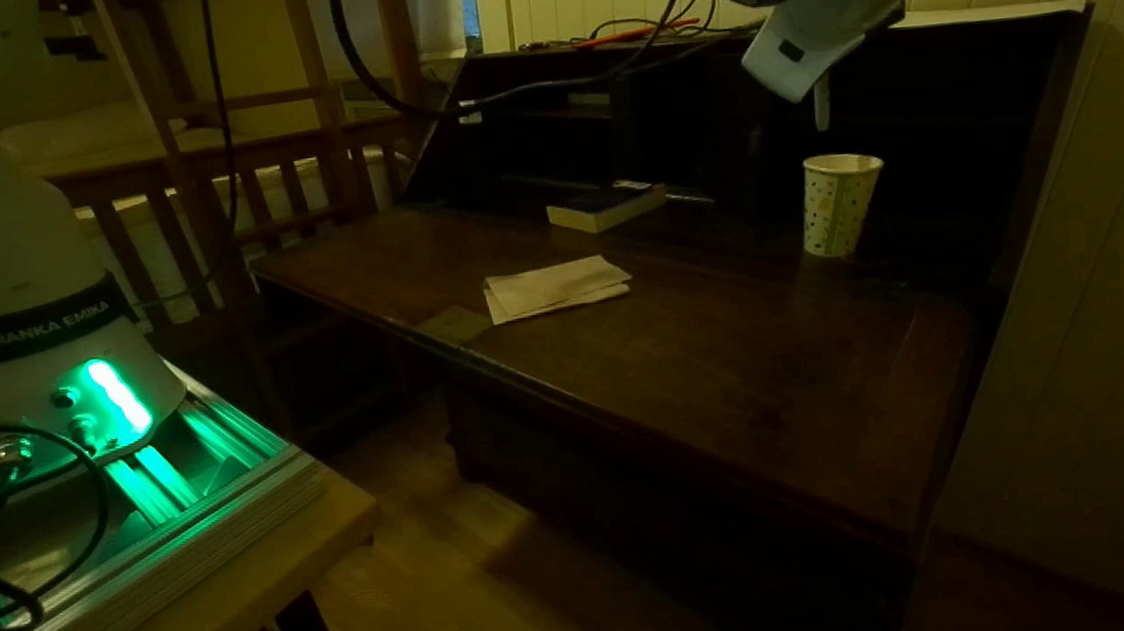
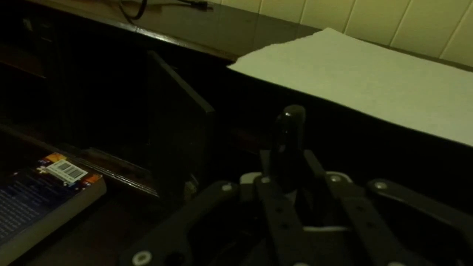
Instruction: Put the marker in the coffee cup.
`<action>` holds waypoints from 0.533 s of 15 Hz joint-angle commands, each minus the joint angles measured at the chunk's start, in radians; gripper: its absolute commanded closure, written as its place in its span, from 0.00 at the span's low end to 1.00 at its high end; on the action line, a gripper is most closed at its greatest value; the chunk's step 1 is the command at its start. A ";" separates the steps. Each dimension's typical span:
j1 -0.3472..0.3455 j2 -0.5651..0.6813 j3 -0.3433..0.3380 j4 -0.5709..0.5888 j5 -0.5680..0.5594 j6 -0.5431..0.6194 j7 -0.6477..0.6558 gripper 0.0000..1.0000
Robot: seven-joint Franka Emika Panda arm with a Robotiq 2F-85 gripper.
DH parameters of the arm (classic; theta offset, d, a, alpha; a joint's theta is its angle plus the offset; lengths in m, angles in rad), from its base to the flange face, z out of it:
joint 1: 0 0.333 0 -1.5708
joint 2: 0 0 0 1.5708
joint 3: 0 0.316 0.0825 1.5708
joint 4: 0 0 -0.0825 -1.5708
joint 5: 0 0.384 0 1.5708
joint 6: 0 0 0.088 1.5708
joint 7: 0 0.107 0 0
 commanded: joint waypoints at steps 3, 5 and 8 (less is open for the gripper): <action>-0.022 0.158 0.023 0.184 0.017 0.011 0.028 0.94; -0.025 0.171 0.027 0.206 0.015 0.023 0.027 0.94; -0.026 0.173 0.029 0.216 0.002 0.033 0.037 0.94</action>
